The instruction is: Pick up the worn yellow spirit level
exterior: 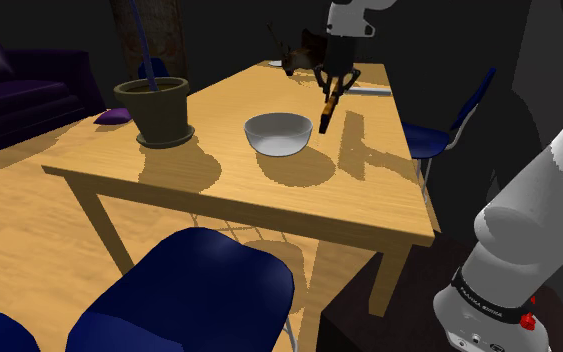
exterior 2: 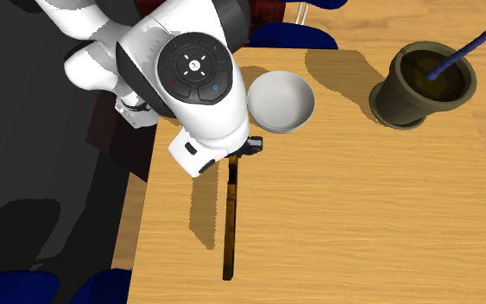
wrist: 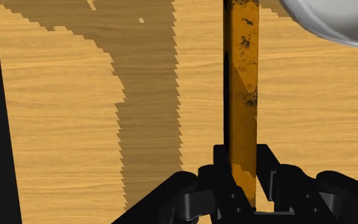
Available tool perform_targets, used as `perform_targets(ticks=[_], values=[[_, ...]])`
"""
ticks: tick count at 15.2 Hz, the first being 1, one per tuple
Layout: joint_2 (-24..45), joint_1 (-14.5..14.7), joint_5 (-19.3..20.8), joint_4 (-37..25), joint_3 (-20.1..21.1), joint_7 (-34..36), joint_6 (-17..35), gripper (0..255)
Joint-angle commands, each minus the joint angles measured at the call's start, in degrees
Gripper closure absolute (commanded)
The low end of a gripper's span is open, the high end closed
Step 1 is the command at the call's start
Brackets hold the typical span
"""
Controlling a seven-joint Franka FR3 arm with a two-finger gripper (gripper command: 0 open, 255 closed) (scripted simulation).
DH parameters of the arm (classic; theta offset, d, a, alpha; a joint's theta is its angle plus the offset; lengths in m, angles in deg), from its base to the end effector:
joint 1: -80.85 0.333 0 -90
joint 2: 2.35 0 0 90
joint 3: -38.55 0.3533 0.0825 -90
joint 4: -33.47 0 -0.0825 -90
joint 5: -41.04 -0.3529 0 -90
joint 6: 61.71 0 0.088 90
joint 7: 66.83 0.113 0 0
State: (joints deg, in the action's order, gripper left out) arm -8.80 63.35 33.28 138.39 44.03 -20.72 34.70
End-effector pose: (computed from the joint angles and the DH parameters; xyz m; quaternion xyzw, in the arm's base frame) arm 0.4804 -0.0854 0.6074 -0.8678 0.4928 0.0354 0.0537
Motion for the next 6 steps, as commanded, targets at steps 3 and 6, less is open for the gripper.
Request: perform_targets(ticks=[3, 6], values=[[0.41, -0.06, 0.09, -3.42, -0.08, 0.29, -2.98, 255], [0.54, -0.06, 0.11, -4.46, -0.09, 0.40, -3.89, 255]])
